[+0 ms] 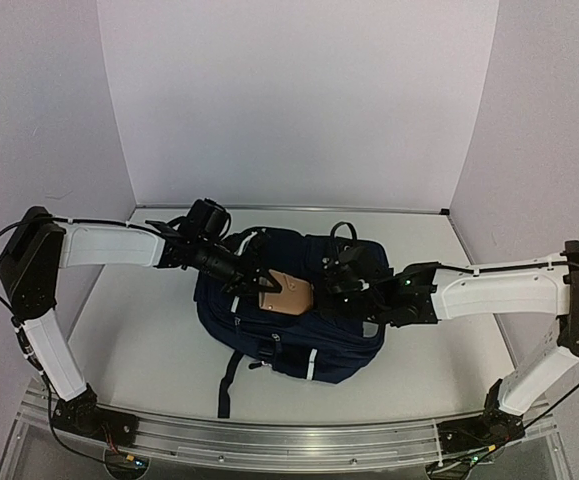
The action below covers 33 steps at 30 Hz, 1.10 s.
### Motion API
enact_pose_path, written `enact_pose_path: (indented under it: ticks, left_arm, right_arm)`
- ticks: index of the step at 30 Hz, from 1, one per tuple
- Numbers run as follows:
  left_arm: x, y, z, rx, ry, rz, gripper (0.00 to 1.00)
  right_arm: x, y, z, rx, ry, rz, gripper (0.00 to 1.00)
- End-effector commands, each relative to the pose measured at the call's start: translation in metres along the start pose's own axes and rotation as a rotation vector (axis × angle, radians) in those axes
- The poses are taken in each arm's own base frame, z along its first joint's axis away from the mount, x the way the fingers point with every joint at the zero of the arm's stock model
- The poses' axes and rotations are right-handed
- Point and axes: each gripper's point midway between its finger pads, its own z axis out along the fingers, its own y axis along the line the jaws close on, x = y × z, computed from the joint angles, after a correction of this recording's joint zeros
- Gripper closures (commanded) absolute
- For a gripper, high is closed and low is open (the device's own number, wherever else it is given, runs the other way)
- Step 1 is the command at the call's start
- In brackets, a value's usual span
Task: Pack the student bag
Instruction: Place the personal item in the student bag.
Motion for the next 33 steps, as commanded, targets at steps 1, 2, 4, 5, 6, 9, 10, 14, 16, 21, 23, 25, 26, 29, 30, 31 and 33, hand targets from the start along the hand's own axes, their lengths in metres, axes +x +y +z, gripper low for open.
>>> enact_pose_path:
  ticks: [1,2,4,5,6,9,10,14,16,21,23,25,26,29,30,31,33]
  left_arm:
    - [-0.003,-0.004,0.045,-0.053,-0.017,0.027,1.0]
    - [-0.002,-0.003,0.049,-0.051,-0.014,0.025,1.0]
    - [-0.001,0.001,0.054,-0.062,-0.022,0.019,1.0]
    - [-0.002,0.002,0.055,-0.067,-0.031,0.018,1.0]
    - [-0.004,0.003,0.056,-0.073,-0.044,0.02,1.0]
    - [-0.006,0.004,0.061,-0.087,-0.065,0.031,1.0]
    - [-0.006,0.005,0.061,-0.09,-0.067,0.031,1.0]
    - [-0.008,0.01,0.057,-0.131,-0.087,0.039,1.0]
    - [-0.007,0.01,0.056,-0.139,-0.083,0.044,0.99]
    - [-0.004,0.009,0.057,-0.127,-0.062,0.055,0.95]
    - [-0.004,0.009,0.059,-0.123,-0.053,0.061,0.91]
    - [-0.003,0.01,0.058,-0.139,-0.047,0.073,0.88]
    - [-0.005,0.011,0.055,-0.158,-0.055,0.083,0.84]
    - [-0.01,0.01,0.043,-0.219,-0.093,0.113,0.68]
    - [-0.01,0.008,0.039,-0.23,-0.103,0.123,0.63]
    - [-0.011,0.008,0.035,-0.244,-0.112,0.129,0.57]
    - [-0.012,0.006,0.03,-0.26,-0.122,0.137,0.48]
  right_arm:
    - [-0.044,0.081,-0.037,-0.327,-0.107,0.1,1.0]
    - [-0.045,0.08,-0.036,-0.322,-0.111,0.1,1.0]
    - [-0.045,0.079,-0.036,-0.316,-0.117,0.098,1.0]
    - [-0.045,0.078,-0.035,-0.313,-0.117,0.096,1.0]
    - [-0.044,0.078,-0.034,-0.311,-0.117,0.093,1.0]
    - [-0.045,0.08,-0.034,-0.314,-0.118,0.086,0.91]
    - [-0.048,0.081,-0.037,-0.319,-0.122,0.085,0.79]
    - [-0.057,0.07,-0.053,-0.288,-0.149,0.084,0.45]
    - [-0.061,0.051,-0.06,-0.209,-0.167,0.075,0.34]
    - [-0.064,-0.017,-0.063,0.026,-0.166,0.079,0.2]
    - [-0.061,-0.049,-0.056,0.074,-0.129,0.116,0.17]
    - [-0.06,-0.079,-0.052,0.113,-0.106,0.159,0.13]
    - [-0.059,-0.092,-0.051,0.128,-0.095,0.172,0.11]
    - [-0.048,-0.123,-0.048,0.156,-0.051,0.203,0.07]
    - [-0.046,-0.129,-0.048,0.155,-0.039,0.212,0.07]
    - [-0.042,-0.133,-0.048,0.151,-0.022,0.216,0.07]
    - [-0.034,-0.136,-0.049,0.135,0.006,0.217,0.08]
